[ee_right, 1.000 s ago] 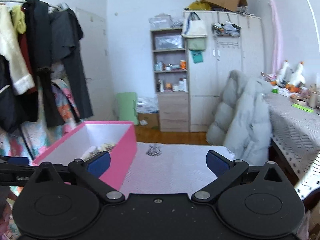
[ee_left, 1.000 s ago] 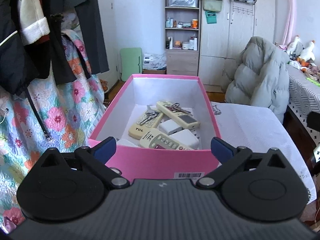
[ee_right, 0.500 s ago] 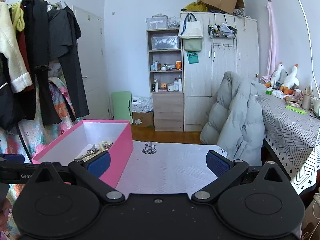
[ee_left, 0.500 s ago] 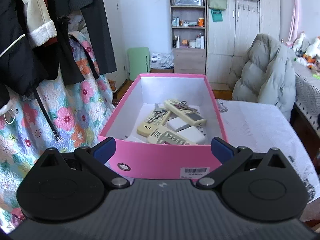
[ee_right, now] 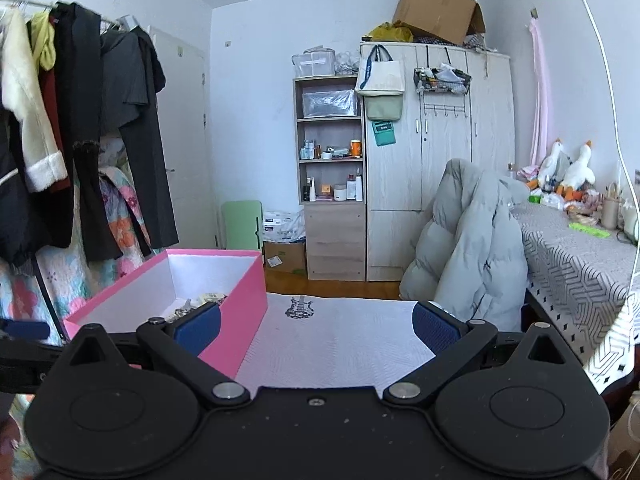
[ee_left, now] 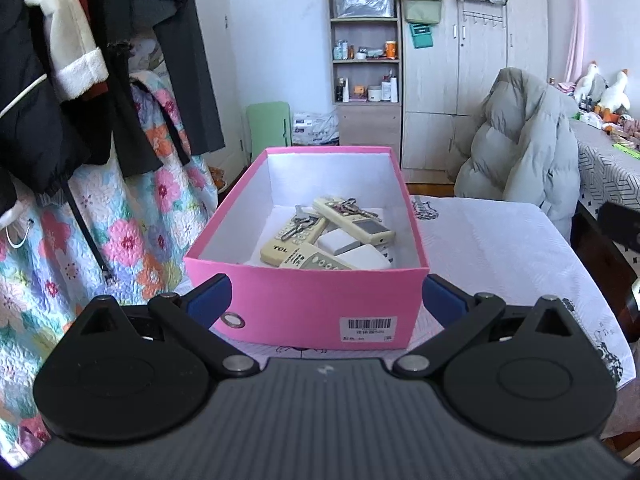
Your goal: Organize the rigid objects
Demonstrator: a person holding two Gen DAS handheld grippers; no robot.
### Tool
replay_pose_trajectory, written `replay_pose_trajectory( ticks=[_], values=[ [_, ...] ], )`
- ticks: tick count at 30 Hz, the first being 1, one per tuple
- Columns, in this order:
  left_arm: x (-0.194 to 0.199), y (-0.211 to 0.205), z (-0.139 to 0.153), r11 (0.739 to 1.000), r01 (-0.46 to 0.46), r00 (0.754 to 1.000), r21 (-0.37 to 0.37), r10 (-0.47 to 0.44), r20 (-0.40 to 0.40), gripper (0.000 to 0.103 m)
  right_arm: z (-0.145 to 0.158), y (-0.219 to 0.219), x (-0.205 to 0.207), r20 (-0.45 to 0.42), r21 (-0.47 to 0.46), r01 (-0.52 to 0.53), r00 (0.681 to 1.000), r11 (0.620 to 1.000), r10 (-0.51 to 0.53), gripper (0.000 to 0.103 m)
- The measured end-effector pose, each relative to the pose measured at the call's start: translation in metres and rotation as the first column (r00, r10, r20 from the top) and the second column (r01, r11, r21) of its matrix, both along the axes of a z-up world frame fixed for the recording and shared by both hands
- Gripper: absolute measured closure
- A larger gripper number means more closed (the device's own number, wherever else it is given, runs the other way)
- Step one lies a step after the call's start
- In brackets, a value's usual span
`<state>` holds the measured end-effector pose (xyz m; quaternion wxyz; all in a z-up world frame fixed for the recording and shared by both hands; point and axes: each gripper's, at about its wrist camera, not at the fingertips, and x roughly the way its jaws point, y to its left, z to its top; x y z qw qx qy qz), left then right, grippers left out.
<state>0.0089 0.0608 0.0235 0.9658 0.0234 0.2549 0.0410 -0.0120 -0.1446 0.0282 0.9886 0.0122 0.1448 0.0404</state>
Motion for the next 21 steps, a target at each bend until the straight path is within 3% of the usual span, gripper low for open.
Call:
replay_pose_trajectory(
  ticks=[21],
  values=[
    [0.0009,-0.0077,-0.0089,0.998,0.017,0.999,0.058,-0.015,-0.028,0.0,-0.0096,0.0068,0.0011,-0.019,-0.066,-0.015,1.0,0.998,0.013,0.0]
  ],
)
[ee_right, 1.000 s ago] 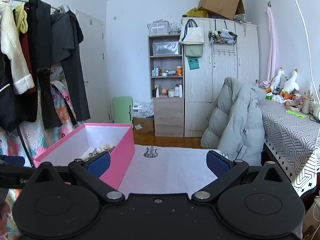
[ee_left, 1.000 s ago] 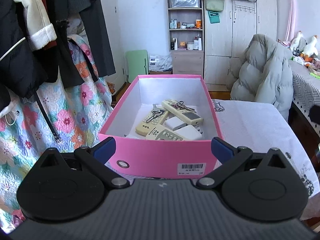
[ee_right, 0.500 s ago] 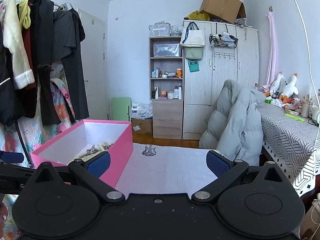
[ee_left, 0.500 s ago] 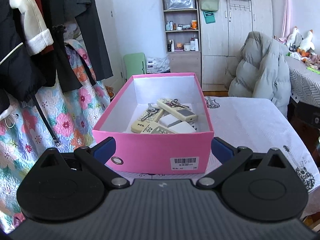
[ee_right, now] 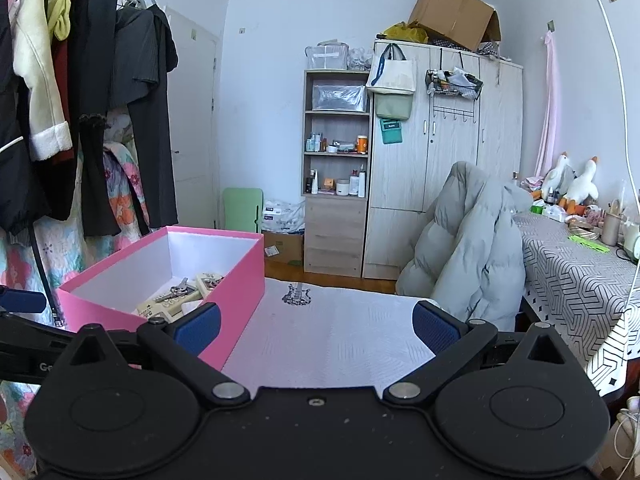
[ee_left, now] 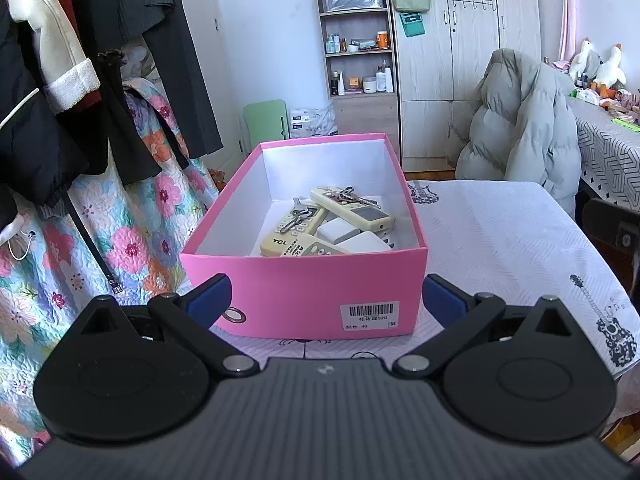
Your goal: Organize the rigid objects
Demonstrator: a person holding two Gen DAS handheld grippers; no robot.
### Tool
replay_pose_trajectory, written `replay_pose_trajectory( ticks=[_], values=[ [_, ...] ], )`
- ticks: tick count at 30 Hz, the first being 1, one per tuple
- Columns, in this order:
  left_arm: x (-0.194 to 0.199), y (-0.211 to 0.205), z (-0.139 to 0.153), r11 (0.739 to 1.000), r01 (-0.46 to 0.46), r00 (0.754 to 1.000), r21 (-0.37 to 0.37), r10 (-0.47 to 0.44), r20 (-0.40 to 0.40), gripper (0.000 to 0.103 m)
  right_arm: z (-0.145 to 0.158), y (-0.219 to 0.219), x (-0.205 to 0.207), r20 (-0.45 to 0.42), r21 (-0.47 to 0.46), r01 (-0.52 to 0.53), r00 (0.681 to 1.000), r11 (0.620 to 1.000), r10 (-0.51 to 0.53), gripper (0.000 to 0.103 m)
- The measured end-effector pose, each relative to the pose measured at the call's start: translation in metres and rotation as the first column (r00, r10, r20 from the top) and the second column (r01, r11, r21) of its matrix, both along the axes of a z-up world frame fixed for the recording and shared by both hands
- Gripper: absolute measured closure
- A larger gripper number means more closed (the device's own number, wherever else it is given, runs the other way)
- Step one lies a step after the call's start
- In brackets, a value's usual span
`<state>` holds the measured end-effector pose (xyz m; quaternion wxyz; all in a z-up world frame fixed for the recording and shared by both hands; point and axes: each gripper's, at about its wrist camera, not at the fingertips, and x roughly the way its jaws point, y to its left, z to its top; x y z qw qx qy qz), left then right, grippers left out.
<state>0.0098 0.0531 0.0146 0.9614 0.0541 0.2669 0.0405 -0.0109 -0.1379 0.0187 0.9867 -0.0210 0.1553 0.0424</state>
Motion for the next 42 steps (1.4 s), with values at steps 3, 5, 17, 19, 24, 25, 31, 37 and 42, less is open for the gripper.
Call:
replay_pose_trajectory(
  ticks=[3,5,17,19,24,25,31,37,42],
  values=[
    [0.001,0.003,-0.001,1.0,-0.008,1.0,-0.004,0.008,-0.002,0.0,-0.001,-0.001,0.002,-0.017,0.013,0.006,1.0,1.0,-0.006,0.0],
    [0.001,0.005,-0.002,1.0,-0.014,1.0,-0.006,0.014,-0.003,0.0,-0.003,-0.003,0.003,-0.028,0.022,0.012,1.0,1.0,-0.011,0.0],
    [0.002,0.014,-0.002,1.0,-0.025,1.0,0.006,0.025,0.008,0.0,-0.008,-0.007,0.004,-0.056,0.05,0.03,0.998,0.998,-0.027,0.0],
    [0.001,0.014,-0.001,1.0,-0.024,1.0,0.004,0.024,0.009,0.0,-0.008,-0.006,0.005,-0.058,0.051,0.032,0.998,0.998,-0.029,0.0],
    [0.001,0.015,-0.002,1.0,-0.03,1.0,-0.003,0.03,0.002,0.0,-0.007,-0.006,0.005,-0.065,0.044,0.031,0.997,0.999,-0.028,0.0],
    [0.001,0.015,-0.001,0.999,-0.033,0.999,-0.001,0.033,0.002,0.0,-0.007,-0.005,0.005,-0.065,0.041,0.03,0.997,0.999,-0.027,0.0],
    [0.0,0.015,-0.002,0.999,-0.041,0.999,0.0,0.041,0.001,0.0,-0.007,-0.004,0.004,-0.069,0.038,0.031,0.997,0.999,-0.029,0.0],
    [0.0,0.015,0.0,0.999,-0.039,0.999,-0.007,0.039,-0.002,0.0,-0.006,-0.004,0.006,-0.086,0.044,0.042,0.996,0.998,-0.038,0.0],
    [-0.001,0.015,0.007,1.0,-0.022,0.999,-0.008,0.022,-0.027,0.0,-0.001,-0.008,0.005,-0.121,0.066,0.069,0.991,0.995,-0.061,0.0]
  ],
)
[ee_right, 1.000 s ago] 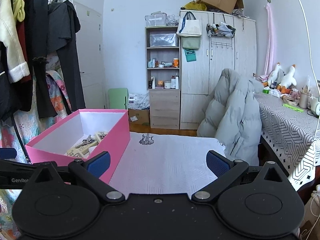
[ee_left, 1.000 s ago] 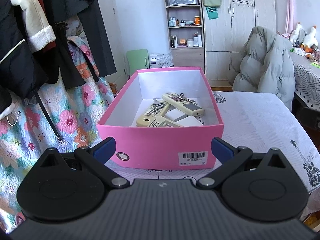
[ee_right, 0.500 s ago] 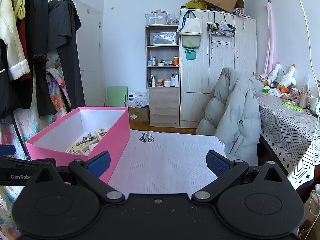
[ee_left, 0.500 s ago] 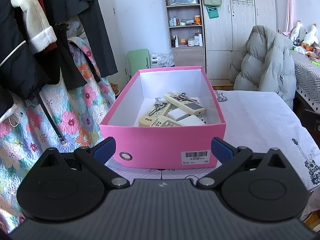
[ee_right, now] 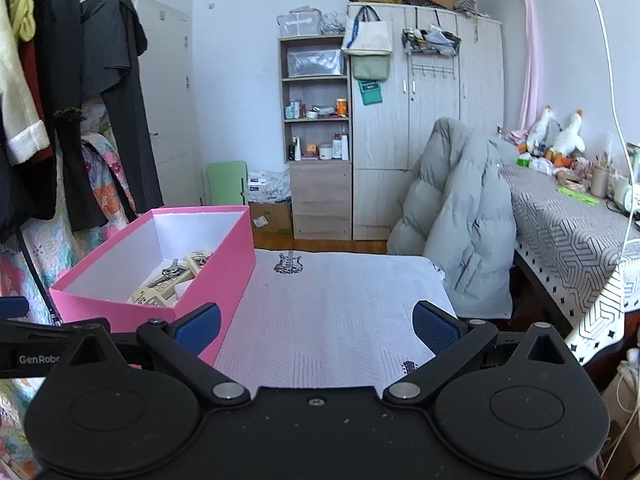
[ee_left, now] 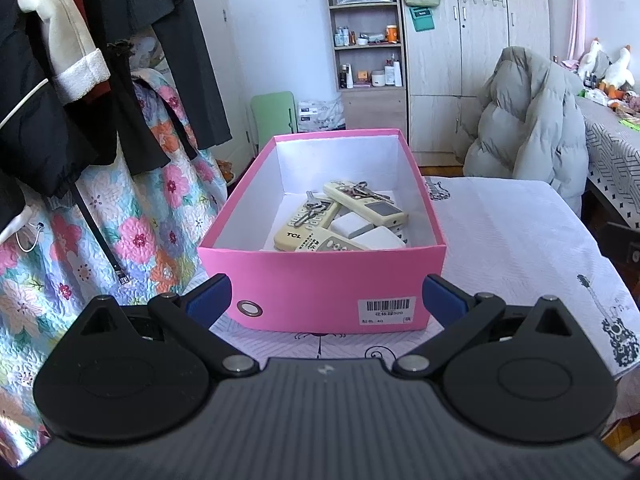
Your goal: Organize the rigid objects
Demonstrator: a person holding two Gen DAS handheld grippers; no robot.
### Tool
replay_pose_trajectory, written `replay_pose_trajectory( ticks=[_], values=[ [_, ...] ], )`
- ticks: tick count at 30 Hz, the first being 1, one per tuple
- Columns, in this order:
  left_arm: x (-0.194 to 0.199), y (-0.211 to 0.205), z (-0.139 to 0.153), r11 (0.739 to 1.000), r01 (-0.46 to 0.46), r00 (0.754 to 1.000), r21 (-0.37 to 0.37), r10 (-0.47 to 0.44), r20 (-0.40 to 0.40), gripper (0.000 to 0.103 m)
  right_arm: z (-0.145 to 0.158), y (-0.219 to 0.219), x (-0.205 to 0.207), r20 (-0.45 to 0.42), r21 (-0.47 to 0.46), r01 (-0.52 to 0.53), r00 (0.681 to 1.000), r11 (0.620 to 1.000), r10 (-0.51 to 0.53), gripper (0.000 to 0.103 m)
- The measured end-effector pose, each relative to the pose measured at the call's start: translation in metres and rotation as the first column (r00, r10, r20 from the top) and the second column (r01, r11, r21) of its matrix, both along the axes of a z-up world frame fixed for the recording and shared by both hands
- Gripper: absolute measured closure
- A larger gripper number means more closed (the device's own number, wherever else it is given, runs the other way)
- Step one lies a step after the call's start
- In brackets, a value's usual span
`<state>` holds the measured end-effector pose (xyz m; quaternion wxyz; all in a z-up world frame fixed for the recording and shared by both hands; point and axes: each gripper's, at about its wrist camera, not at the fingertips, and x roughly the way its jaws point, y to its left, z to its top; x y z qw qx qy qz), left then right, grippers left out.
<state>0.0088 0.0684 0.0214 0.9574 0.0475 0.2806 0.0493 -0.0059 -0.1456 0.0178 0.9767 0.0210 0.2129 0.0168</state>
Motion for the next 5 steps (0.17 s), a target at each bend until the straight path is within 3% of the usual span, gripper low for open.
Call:
replay_pose_trajectory(
  ticks=[5],
  values=[
    [-0.0015,0.0003,0.0051,1.0,-0.001,1.0,-0.003,0.001,-0.002,0.0,0.0049,-0.0008,-0.0034,-0.005,0.002,0.018,1.0,1.0,-0.018,0.0]
  ],
)
